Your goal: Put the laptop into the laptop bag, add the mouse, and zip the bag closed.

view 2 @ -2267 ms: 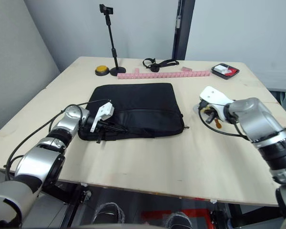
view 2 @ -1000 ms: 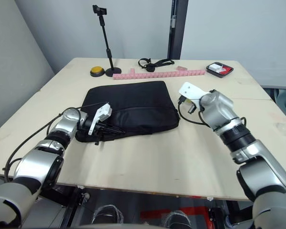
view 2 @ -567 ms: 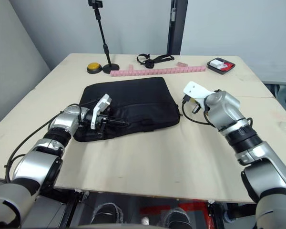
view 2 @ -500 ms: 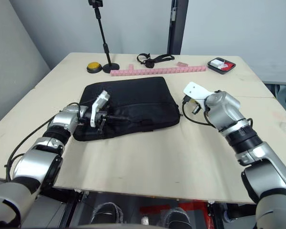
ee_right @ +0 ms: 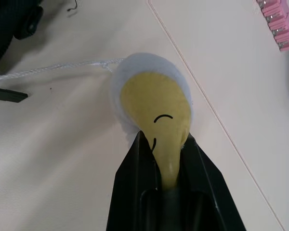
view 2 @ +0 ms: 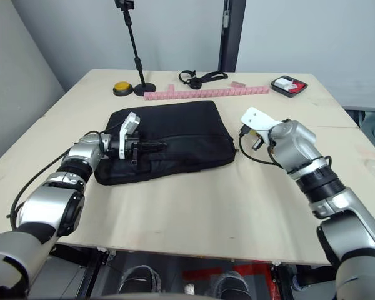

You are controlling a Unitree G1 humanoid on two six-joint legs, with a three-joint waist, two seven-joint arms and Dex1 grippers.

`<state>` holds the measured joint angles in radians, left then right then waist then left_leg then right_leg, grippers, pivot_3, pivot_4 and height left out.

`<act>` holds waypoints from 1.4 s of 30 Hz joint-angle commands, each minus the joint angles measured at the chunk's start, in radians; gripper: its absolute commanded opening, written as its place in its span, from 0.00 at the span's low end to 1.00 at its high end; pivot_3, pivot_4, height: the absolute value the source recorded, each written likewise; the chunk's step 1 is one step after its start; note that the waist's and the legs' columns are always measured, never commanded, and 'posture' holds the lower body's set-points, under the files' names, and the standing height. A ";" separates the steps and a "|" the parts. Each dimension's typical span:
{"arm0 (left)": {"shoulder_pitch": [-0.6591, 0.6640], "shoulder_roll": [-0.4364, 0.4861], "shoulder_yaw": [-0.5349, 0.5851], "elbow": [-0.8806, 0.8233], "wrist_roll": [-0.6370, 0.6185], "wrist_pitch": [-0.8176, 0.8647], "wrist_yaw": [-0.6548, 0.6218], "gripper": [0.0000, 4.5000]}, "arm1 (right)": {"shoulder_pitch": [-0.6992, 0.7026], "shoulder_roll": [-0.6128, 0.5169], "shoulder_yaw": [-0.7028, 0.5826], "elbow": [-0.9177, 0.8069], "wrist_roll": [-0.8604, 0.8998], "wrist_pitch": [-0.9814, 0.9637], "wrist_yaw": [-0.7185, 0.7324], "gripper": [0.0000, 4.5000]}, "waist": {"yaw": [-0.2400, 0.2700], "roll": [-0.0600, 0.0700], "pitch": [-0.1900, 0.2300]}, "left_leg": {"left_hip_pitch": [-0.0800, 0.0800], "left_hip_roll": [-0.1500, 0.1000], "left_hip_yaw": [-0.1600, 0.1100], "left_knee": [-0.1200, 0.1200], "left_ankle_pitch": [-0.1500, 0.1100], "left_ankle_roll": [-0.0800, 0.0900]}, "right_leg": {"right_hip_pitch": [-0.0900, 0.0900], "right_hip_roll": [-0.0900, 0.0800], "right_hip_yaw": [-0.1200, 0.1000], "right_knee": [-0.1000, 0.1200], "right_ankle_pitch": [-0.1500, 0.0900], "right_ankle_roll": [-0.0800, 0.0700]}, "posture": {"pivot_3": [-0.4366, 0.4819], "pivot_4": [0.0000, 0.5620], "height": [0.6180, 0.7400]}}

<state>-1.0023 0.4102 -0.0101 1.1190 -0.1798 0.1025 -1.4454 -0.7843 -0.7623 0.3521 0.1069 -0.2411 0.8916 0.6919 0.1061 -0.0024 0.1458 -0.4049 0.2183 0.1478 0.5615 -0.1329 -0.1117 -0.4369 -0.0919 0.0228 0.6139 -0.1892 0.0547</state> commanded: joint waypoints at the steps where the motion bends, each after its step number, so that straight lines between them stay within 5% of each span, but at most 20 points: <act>1: 0.030 0.003 -0.031 0.047 0.071 -0.070 0.062 0.00 | -0.006 -0.014 -0.042 -0.042 0.000 0.010 0.004 0.00 | 0.000 0.000 0.000 | 0.001 0.000 0.000 0.000 0.000 0.000 | 0.001 0.000 0.000 0.000 0.000 0.000 | 0.48 0.27 1.00; 12: 0.056 -0.006 -0.041 0.097 0.110 -0.091 0.079 0.00 | -0.068 0.035 -0.025 0.024 -0.004 -0.011 -0.010 0.00 | -0.002 0.001 -0.001 | 0.007 0.000 0.000 0.010 0.000 0.002 | 0.005 -0.001 0.003 0.011 0.001 0.001 | 0.48 0.27 1.00; 30: 0.120 -0.004 -0.071 0.077 0.142 -0.090 0.022 0.00 | -0.325 0.279 -0.077 0.547 -0.006 -0.235 -0.251 0.00 | -0.009 0.002 -0.003 | 0.007 -0.001 0.000 0.013 0.000 0.002 | 0.005 -0.002 0.003 0.012 0.001 0.001 | 0.48 0.27 1.00; 37: 0.142 -0.004 -0.080 0.069 0.150 -0.084 0.013 0.00 | -0.361 0.322 -0.185 0.558 0.042 -0.242 -0.332 0.00 | -0.011 0.002 -0.003 | 0.007 -0.001 0.000 0.013 0.000 0.002 | 0.005 -0.002 0.003 0.012 0.001 0.001 | 0.48 0.27 1.00; 42: 0.140 -0.015 -0.076 0.067 0.146 -0.084 0.019 0.00 | -0.310 0.313 -0.177 0.484 0.052 -0.155 -0.261 0.00 | -0.010 0.003 -0.004 | 0.007 -0.001 0.000 0.013 0.000 0.002 | 0.005 -0.002 0.003 0.012 0.001 0.001 | 0.48 0.27 1.00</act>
<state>-0.9251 0.4126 -0.0204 1.1328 -0.1096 -0.0185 -1.4336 -1.0859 -0.4361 0.1799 0.6602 -0.1920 0.7215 0.4145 0.0957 0.0008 0.1421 -0.3980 0.2176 0.1481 0.5742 -0.1327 -0.1099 -0.4320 -0.0937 0.0253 0.6263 -0.1878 0.0556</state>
